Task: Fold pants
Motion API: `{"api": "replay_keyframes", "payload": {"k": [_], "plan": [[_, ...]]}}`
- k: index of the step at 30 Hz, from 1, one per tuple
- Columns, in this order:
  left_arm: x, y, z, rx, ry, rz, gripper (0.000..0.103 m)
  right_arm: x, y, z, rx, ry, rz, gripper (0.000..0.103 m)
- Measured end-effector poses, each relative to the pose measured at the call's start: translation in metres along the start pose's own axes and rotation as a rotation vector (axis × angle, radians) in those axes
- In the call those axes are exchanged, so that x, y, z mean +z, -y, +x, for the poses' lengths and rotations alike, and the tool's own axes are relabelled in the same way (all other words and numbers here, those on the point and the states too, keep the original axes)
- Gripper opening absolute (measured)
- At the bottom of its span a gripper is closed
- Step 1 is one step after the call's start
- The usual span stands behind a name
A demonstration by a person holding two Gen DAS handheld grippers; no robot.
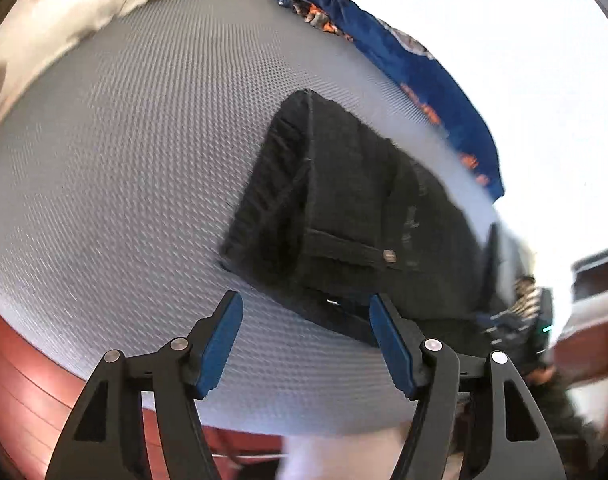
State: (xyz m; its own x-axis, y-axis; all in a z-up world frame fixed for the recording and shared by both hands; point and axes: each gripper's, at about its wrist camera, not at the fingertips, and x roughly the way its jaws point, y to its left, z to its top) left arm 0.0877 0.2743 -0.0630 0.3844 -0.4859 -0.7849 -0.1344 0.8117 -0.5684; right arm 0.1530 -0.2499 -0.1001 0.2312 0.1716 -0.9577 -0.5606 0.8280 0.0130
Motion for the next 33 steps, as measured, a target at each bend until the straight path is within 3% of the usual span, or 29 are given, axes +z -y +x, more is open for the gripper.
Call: {"api": "replay_keyframes", "payload": {"k": [4, 7, 10, 11, 13, 15, 16, 21, 26, 33], "plan": [[-0.002, 0.009, 0.014, -0.066, 0.020, -0.105, 0.066, -0.003, -0.002, -0.001, 0.004, 0.011, 0.004, 0.011], [0.004, 0.003, 0.027, -0.063, 0.022, -0.187, 0.065, -0.002, 0.000, -0.001, 0.006, 0.017, 0.004, 0.011], [0.013, 0.003, 0.040, -0.050, 0.038, -0.229, 0.058, -0.002, 0.000, -0.001, 0.003, 0.021, 0.003, 0.011], [0.016, 0.005, 0.041, -0.049, 0.044, -0.230, 0.048, -0.003, -0.001, -0.002, 0.002, 0.024, 0.003, 0.011], [0.027, 0.016, 0.047, -0.025, 0.050, -0.214, 0.040, -0.002, -0.001, -0.003, 0.000, 0.026, 0.008, 0.011], [0.035, 0.024, 0.047, 0.004, 0.062, -0.180, 0.020, -0.002, -0.002, -0.004, 0.001, 0.025, 0.014, 0.011], [0.039, 0.029, 0.046, 0.014, 0.068, -0.162, 0.019, -0.002, -0.003, -0.004, 0.000, 0.024, 0.017, 0.010], [0.063, 0.043, 0.043, 0.060, 0.052, -0.057, 0.018, 0.001, -0.001, -0.015, 0.016, 0.040, 0.054, 0.008], [0.068, 0.039, 0.051, 0.107, 0.002, 0.037, 0.018, 0.003, -0.017, -0.045, 0.024, 0.076, 0.051, 0.008], [0.069, 0.036, 0.063, 0.136, -0.034, 0.097, 0.018, -0.009, -0.040, -0.034, 0.065, 0.021, 0.026, 0.008]]}}
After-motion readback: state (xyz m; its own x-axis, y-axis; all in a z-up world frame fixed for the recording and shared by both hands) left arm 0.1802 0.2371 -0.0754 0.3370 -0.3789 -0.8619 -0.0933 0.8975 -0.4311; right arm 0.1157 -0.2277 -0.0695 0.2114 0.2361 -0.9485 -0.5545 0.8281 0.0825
